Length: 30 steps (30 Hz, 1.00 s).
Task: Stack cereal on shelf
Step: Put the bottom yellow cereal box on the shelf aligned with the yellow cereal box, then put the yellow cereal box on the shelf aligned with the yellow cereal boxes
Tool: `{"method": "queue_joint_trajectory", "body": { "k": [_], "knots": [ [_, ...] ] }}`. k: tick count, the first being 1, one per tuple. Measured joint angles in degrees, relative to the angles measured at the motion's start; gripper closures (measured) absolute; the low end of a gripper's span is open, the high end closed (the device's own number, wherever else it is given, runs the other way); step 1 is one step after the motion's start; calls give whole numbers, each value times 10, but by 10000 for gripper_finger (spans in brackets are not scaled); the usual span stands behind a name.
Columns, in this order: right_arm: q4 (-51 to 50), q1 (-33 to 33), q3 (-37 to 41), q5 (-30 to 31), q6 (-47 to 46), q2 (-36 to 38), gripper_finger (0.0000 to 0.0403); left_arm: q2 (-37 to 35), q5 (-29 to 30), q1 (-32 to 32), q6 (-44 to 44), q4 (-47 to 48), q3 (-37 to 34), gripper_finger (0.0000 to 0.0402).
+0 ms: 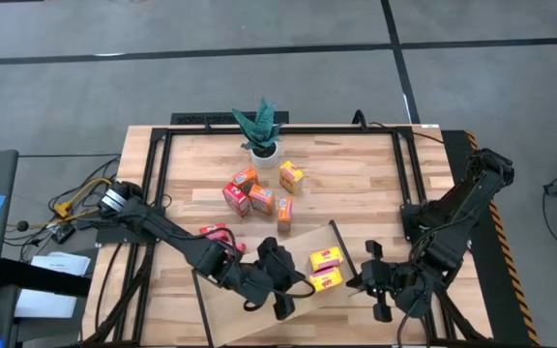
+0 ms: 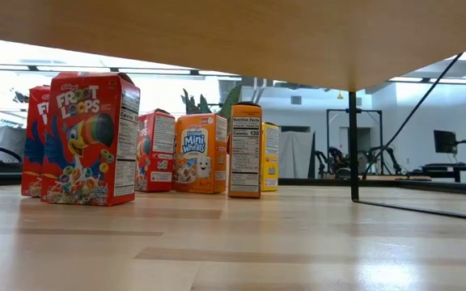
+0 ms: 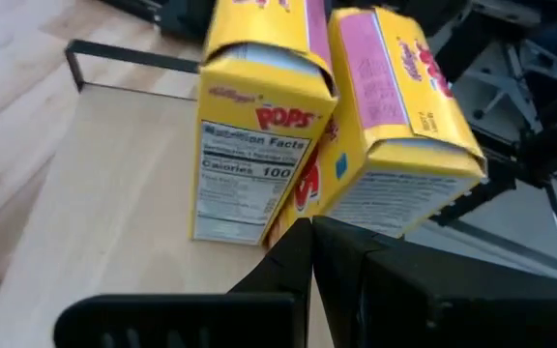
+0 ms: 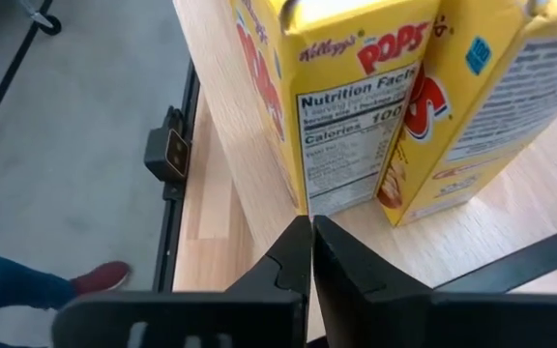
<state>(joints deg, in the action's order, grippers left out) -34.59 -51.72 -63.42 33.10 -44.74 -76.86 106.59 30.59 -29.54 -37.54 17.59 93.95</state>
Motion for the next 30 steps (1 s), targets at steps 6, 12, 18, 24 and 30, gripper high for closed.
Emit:
{"method": "queue_joint_trajectory", "body": {
  "k": [6,12,18,24,30],
  "knots": [
    [-17,1,0,0,2,0,373,21,-33,9,6,-47,1,401],
    [-18,1,0,0,2,0,384,35,-32,10,1,-52,-1,401],
    [-18,1,0,0,2,0,369,32,-32,13,9,-45,-1,401],
    [-42,-2,0,-4,-10,11,366,9,-46,13,3,12,-1,402],
    [-84,-5,0,-5,-37,51,382,-69,7,36,55,128,-1,401]
  ]
}}
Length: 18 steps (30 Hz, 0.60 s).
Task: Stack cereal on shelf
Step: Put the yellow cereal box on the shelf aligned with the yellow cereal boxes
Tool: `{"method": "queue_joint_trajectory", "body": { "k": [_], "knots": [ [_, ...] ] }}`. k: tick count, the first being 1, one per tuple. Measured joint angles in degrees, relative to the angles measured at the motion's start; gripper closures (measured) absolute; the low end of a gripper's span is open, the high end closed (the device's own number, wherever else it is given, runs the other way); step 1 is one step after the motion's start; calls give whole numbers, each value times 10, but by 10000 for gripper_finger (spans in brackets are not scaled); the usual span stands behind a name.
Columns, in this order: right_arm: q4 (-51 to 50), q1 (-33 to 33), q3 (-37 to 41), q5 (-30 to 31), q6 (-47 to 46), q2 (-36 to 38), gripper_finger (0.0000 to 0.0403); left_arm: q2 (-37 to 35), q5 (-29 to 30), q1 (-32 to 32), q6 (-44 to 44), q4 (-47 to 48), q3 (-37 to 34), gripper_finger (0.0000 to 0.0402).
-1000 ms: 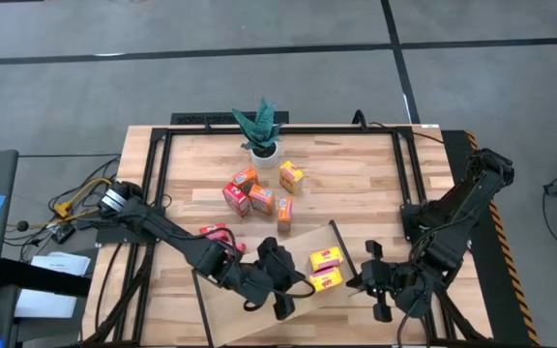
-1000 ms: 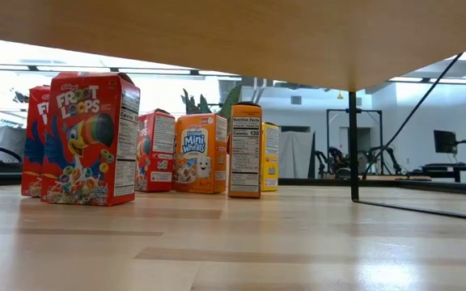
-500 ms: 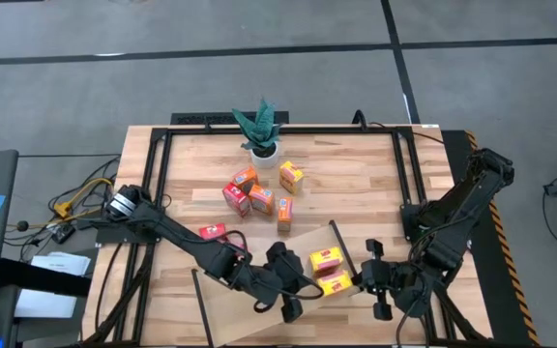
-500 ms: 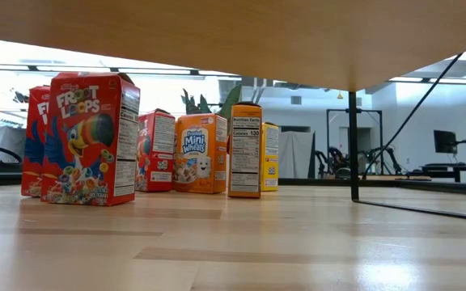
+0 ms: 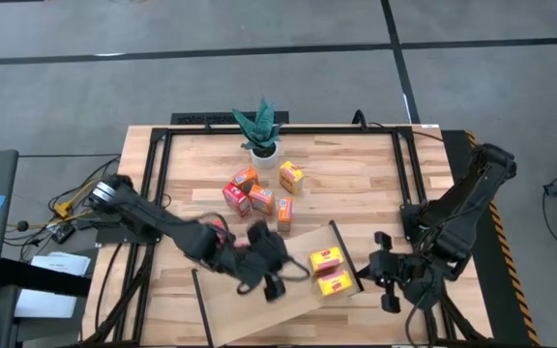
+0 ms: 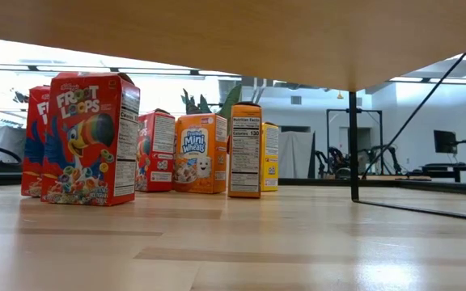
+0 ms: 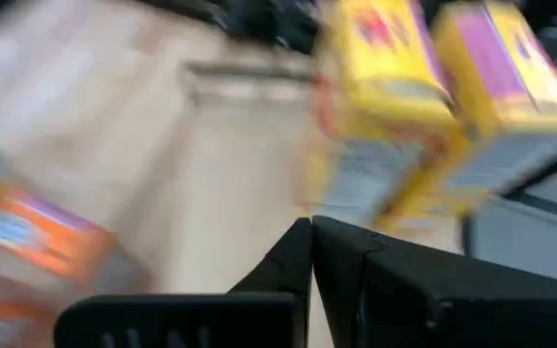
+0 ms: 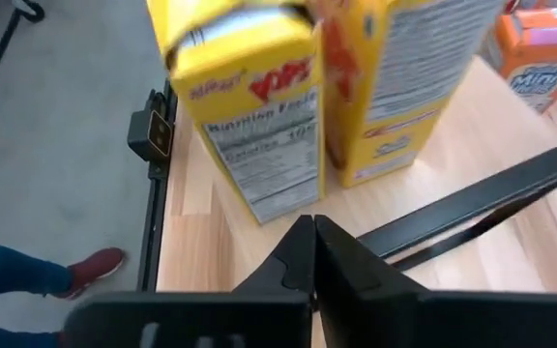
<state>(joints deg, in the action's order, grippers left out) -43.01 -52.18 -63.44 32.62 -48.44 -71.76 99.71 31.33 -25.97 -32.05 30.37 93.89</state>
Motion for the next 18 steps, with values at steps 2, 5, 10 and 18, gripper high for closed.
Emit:
{"method": "queue_joint_trajectory", "body": {
  "k": [2,5,10,18],
  "knots": [
    [-8,1,0,1,0,12,384,-24,18,18,36,19,0,401],
    [-14,13,0,2,-2,23,373,-48,18,54,111,32,1,387],
    [-18,32,0,2,-7,24,321,-61,-65,121,292,32,1,317],
    [-18,44,0,-13,-36,16,229,-61,-144,233,499,34,0,162]
  ]
}}
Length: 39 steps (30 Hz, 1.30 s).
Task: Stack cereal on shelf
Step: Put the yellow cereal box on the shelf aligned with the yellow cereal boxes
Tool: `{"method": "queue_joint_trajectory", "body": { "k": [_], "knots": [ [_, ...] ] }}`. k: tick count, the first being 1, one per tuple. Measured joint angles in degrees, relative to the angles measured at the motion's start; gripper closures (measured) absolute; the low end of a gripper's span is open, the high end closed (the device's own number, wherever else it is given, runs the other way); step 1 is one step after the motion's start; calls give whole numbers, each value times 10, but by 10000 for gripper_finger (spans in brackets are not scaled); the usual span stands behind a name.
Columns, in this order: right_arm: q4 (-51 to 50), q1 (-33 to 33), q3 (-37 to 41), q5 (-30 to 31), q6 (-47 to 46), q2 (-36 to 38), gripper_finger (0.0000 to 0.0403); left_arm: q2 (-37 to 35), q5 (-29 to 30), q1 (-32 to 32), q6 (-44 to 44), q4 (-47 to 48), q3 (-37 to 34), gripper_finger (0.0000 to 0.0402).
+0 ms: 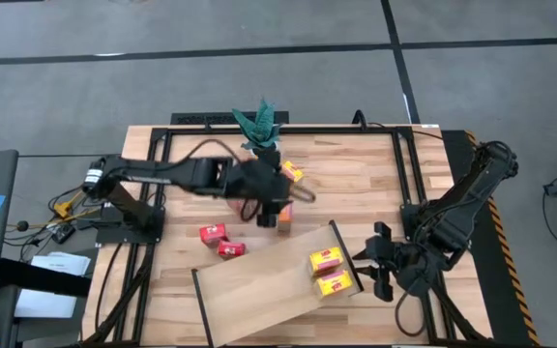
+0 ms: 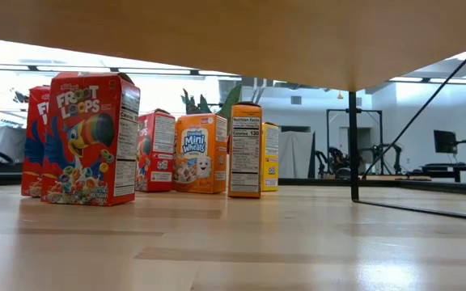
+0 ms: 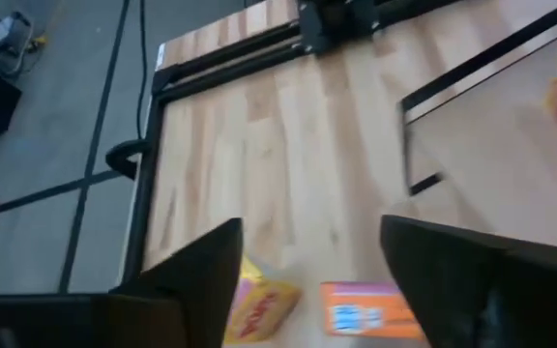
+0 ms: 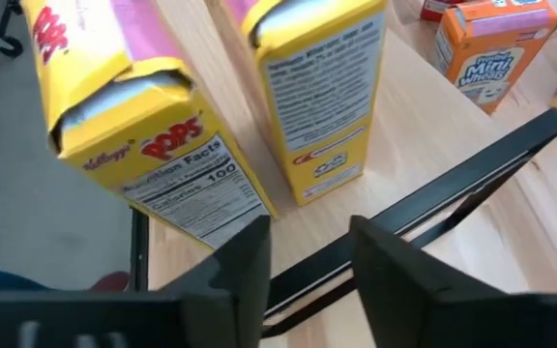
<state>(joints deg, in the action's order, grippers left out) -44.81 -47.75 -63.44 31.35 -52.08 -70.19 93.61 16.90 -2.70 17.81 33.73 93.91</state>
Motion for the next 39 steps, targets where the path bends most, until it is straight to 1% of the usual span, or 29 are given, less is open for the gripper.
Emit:
{"method": "queue_joint_trajectory", "body": {
  "k": [2,4,7,8,11,17,27,30,33,34,37,39],
  "knots": [
    [-4,0,0,0,0,0,212,0,-27,30,23,2,0,139],
    [-16,0,0,-1,0,0,198,7,-63,60,41,-1,0,127],
    [-60,0,0,-2,-1,0,186,24,-121,101,63,9,-1,124],
    [-75,0,0,-2,-2,0,183,32,-137,110,73,-4,-1,126],
    [-107,3,0,-2,-4,0,182,54,-167,136,99,1,0,132],
    [-138,15,0,-3,-1,2,189,94,-172,160,102,-4,2,134],
    [-176,21,0,-3,-2,10,188,145,-165,163,138,-1,2,134],
    [-181,20,0,-3,-2,10,186,146,-157,163,151,-4,2,134],
    [-183,20,0,-4,-4,10,188,154,-129,165,158,-11,3,134],
    [-183,20,0,-4,-4,10,189,154,-124,167,153,-5,3,134],
    [-182,20,0,-4,-4,10,194,165,-120,169,131,-26,9,135],
    [-182,20,0,-4,-4,10,196,173,-117,169,129,6,9,135]
  ]
}}
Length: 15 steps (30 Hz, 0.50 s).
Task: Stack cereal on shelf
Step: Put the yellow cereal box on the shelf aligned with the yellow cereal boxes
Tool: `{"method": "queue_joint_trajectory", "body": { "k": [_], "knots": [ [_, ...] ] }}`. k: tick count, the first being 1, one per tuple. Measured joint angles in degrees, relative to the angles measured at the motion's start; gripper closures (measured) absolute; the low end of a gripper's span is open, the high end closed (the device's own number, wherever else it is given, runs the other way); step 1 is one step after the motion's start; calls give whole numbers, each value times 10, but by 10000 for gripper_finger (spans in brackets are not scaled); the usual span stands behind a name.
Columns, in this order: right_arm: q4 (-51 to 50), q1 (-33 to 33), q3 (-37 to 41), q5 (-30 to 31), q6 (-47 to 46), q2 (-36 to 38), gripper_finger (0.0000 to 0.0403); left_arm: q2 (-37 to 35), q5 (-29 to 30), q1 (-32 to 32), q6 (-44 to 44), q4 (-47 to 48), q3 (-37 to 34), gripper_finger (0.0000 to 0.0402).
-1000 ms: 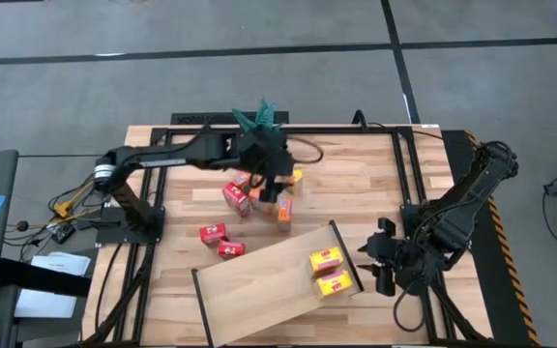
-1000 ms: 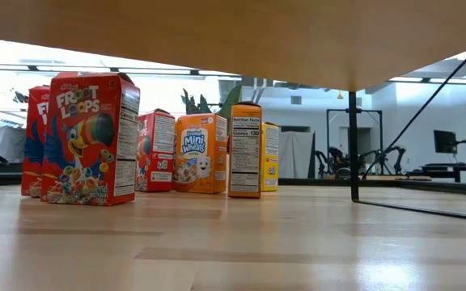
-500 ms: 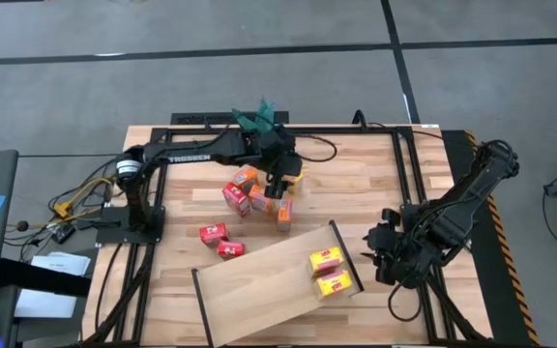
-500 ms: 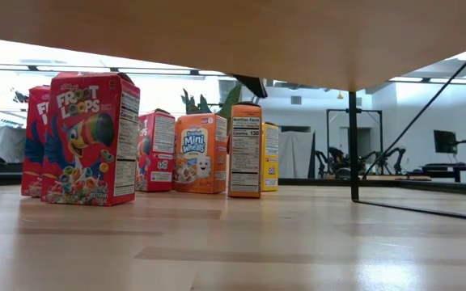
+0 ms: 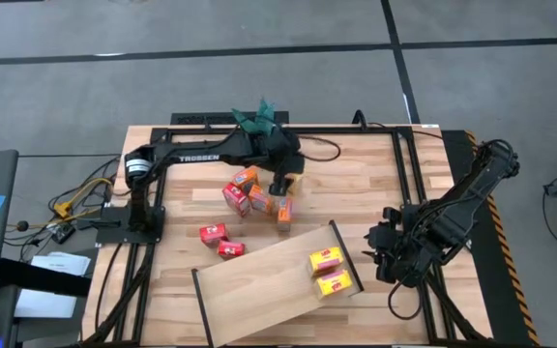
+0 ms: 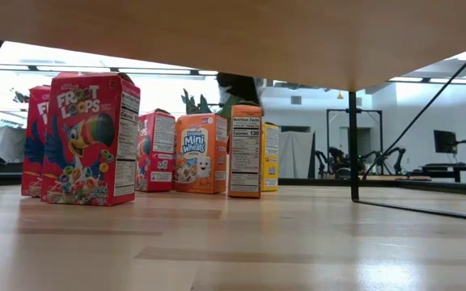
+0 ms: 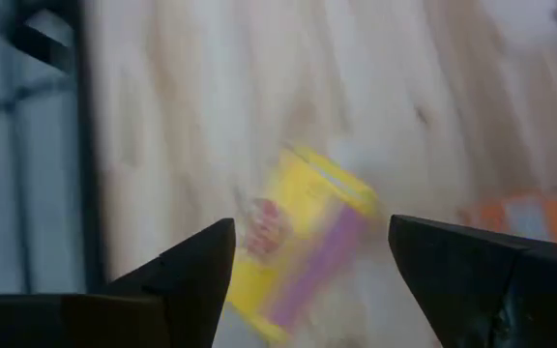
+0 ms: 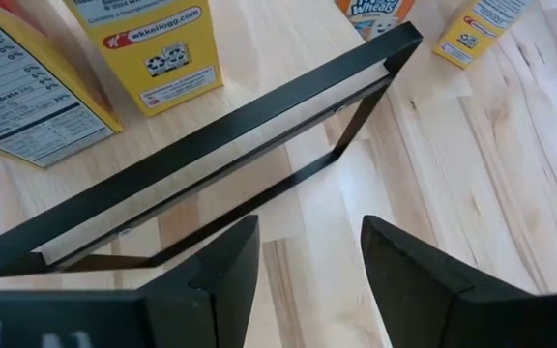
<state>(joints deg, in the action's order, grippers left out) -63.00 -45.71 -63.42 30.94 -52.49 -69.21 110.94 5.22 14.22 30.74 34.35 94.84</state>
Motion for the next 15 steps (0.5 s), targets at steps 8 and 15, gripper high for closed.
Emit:
{"method": "queue_joint_trajectory", "body": {
  "k": [8,15],
  "knots": [
    [1,0,0,0,-5,0,193,34,14,-12,21,19,21,135],
    [3,-3,0,0,-17,-1,198,42,28,-20,15,20,24,135]
  ]
}}
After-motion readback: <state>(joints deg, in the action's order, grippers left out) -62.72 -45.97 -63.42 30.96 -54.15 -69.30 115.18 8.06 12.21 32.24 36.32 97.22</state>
